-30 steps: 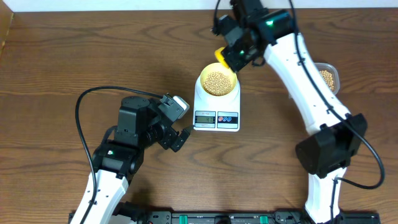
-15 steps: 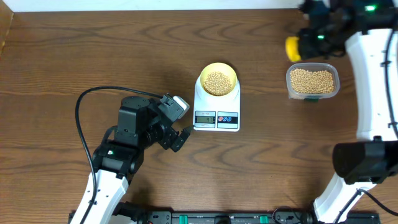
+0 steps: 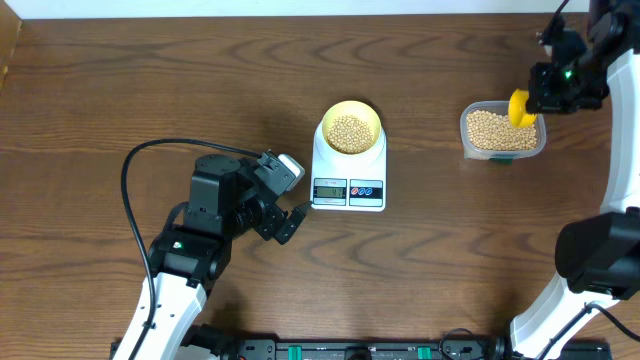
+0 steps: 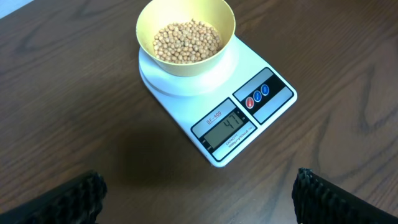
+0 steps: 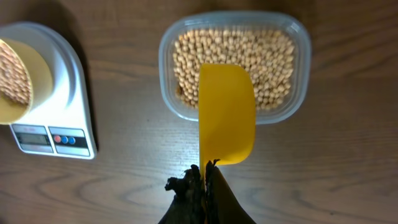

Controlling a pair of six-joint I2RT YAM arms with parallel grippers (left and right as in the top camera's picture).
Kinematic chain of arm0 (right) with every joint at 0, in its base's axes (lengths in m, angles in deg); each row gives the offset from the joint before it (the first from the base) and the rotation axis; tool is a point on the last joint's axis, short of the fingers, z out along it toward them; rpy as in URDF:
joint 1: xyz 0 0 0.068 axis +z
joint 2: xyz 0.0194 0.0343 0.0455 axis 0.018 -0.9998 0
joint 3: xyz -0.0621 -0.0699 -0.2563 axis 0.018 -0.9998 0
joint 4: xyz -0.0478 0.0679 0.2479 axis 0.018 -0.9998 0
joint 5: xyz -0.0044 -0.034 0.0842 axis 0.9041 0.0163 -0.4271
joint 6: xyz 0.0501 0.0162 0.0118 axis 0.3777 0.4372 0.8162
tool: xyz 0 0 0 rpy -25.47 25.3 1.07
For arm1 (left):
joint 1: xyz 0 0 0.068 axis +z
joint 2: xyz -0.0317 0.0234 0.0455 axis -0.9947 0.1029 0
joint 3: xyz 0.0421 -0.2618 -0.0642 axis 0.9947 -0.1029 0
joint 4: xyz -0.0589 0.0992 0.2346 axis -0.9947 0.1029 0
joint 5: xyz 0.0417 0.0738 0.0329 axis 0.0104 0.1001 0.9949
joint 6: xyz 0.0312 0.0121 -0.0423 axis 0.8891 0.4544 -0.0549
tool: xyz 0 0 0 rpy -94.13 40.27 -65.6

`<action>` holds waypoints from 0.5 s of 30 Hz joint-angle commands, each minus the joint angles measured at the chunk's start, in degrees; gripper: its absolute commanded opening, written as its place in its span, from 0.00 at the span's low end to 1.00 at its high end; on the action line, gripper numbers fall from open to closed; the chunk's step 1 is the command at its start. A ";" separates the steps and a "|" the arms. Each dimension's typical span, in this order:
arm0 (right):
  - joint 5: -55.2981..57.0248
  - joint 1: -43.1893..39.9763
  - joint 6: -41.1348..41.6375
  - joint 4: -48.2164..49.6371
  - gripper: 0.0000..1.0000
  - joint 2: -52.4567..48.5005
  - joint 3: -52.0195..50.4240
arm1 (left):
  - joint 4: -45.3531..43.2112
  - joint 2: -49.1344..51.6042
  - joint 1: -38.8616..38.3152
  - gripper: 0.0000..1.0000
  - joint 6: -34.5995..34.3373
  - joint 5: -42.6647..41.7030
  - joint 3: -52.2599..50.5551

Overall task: Scoop item into bowl and weigh 50g on scale
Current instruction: 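Move the empty scoop back toward the soybean tub, then lower the yellow scoop into the tub and drag through soybeans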

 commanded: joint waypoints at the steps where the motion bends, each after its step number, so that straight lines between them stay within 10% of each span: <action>1: -0.42 -0.07 -1.73 0.96 0.01 -0.74 -3.15 | -0.04 -0.28 0.24 0.98 0.15 -0.74 0.66; 15: -0.39 -0.02 -1.70 10.32 0.01 -0.74 -15.74 | -0.04 -0.28 0.24 0.98 0.15 -0.72 0.66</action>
